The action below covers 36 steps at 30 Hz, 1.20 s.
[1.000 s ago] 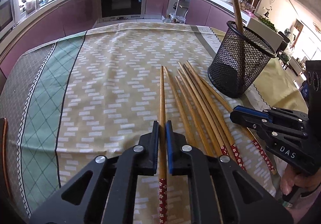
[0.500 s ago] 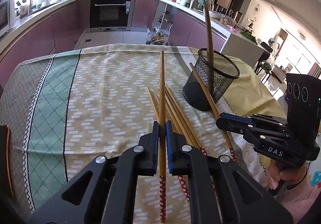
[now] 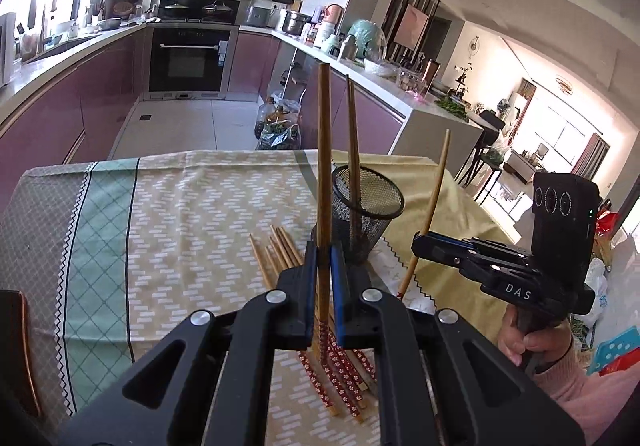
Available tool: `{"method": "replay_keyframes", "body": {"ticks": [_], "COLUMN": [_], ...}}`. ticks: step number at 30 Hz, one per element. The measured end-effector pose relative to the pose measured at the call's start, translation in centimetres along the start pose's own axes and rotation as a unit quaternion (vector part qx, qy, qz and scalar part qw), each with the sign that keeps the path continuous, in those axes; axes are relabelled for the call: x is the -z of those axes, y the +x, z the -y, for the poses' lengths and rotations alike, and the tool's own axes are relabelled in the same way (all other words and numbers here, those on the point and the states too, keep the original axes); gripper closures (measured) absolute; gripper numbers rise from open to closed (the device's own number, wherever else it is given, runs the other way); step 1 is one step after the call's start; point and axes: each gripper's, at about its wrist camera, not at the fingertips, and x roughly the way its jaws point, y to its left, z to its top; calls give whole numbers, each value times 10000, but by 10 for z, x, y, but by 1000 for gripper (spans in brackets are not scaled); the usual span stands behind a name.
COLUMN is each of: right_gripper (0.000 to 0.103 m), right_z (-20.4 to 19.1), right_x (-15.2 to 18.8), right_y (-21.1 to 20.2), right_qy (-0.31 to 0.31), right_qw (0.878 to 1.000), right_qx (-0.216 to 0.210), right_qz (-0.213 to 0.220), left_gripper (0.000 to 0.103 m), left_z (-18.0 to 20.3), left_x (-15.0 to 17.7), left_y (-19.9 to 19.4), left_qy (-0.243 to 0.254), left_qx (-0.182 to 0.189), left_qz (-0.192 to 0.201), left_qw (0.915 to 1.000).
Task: Organize utensils
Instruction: 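Raise the chopstick upright with the right gripper into the mesh cup while the left gripper inserts its own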
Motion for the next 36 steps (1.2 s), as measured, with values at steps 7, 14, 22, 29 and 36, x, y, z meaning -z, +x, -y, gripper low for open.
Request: {"method": "replay_keyframes", "body": {"ticks": [7,14,22,29,36], "right_gripper": [97,97,97,97,97], "right_z": [2,9,16,27,35], "right_x": [-21,-53,-85,-97,-86], "right_y": [-20,-37,-46,-24,9], "right_qy": [-91,-266,-402,-433,-494], "right_qw": [9992,9965,9914,9903,9943], "right_qx": [83,213,452,763,851], "right_qz": [385,766,1158,1074,418], "left_gripper": [95,95,95,95,95], "left_z": [16,34,53,64,63], "left_x": [-28,-63,-103,-109,-89], "left_y": [-10,-3,14,48,82], "left_qy": [132,295,465,675,937], "left_qx": [181,251,178,33,-26], "left_qz": [377,667,867,557,-63], "left_qw": [9990,9970,9950,9962,9956]}}
